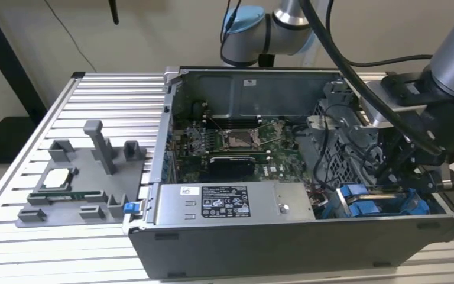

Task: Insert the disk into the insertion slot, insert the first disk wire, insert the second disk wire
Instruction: 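Insert the second disk wire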

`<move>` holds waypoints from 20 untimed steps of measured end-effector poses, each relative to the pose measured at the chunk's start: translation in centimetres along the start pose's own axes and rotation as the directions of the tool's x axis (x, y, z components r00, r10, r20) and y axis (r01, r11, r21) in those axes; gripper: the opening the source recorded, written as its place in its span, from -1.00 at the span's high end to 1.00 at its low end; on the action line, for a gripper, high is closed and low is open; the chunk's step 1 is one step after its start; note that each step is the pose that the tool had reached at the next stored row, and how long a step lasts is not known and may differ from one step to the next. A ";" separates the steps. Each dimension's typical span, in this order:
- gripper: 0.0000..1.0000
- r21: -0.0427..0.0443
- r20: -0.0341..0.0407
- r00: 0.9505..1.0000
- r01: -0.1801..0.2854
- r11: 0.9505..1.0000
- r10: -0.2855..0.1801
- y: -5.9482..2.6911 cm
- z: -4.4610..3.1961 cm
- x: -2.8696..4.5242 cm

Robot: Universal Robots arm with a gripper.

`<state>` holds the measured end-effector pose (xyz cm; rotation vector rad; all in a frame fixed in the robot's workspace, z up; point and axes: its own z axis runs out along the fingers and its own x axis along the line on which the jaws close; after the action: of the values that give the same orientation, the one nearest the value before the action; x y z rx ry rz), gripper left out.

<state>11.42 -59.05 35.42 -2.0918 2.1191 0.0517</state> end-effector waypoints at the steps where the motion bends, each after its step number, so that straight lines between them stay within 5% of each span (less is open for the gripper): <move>1: 1.00 0.001 0.000 1.000 0.000 1.000 0.000 0.00 0.02 0.00; 8: 1.00 0.037 0.001 1.000 0.007 0.999 -0.007 0.03 0.34 0.05; 20: 1.00 0.038 0.003 1.000 0.006 0.999 -0.006 0.08 0.79 0.00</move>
<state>11.42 -58.93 34.64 -2.0760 2.0949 0.0135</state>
